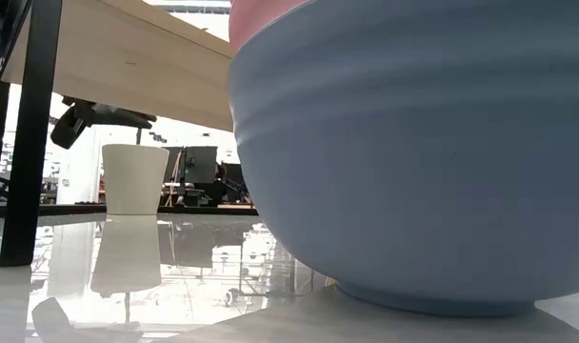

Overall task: Place and stack bowls onto a shelf
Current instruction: Stack the yellow bowl on top of the green bowl into the shelf

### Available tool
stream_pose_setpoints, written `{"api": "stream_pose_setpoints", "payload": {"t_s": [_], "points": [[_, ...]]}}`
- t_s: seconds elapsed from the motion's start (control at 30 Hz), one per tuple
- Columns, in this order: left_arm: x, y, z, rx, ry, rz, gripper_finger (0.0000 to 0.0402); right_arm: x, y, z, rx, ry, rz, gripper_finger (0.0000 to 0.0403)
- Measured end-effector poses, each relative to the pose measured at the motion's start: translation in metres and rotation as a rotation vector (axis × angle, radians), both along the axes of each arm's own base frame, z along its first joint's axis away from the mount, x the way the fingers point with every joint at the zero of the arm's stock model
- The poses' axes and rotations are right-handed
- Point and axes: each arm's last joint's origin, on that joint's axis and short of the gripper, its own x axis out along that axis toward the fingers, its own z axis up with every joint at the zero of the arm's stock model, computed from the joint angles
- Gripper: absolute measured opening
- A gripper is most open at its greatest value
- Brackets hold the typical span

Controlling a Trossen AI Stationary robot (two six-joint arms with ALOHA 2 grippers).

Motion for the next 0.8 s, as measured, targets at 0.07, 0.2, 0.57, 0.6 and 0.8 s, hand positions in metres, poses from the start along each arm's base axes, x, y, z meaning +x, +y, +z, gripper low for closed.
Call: {"api": "stream_pose_setpoints", "payload": {"t_s": [0.07, 0.2, 0.57, 0.6, 0.8], "points": [[0.0, 0.0, 0.0, -0.006, -0.001, -0.001, 0.0043, 0.005, 0.0, -0.01, -0.044, -0.02, 0.078, 0.0207], [0.0, 0.0, -0.001, -0.025, -0.009, 0.002, 0.0043, 0.017, -0.005, -0.026, -0.064, 0.017, 0.179, 0.0204], [-0.003, 0.0, -0.006, -0.086, 0.004, 0.034, 0.0043, 0.031, -0.015, -0.071, -0.099, 0.138, 0.342, 0.0197], [-0.003, 0.0, -0.006, -0.09, 0.001, 0.036, 0.0043, 0.031, -0.015, -0.07, -0.105, 0.134, 0.343, 0.0197], [-0.003, 0.0, -0.006, -0.091, 0.0, 0.036, 0.0043, 0.028, -0.016, -0.063, -0.13, 0.109, 0.373, 0.0197]]}}
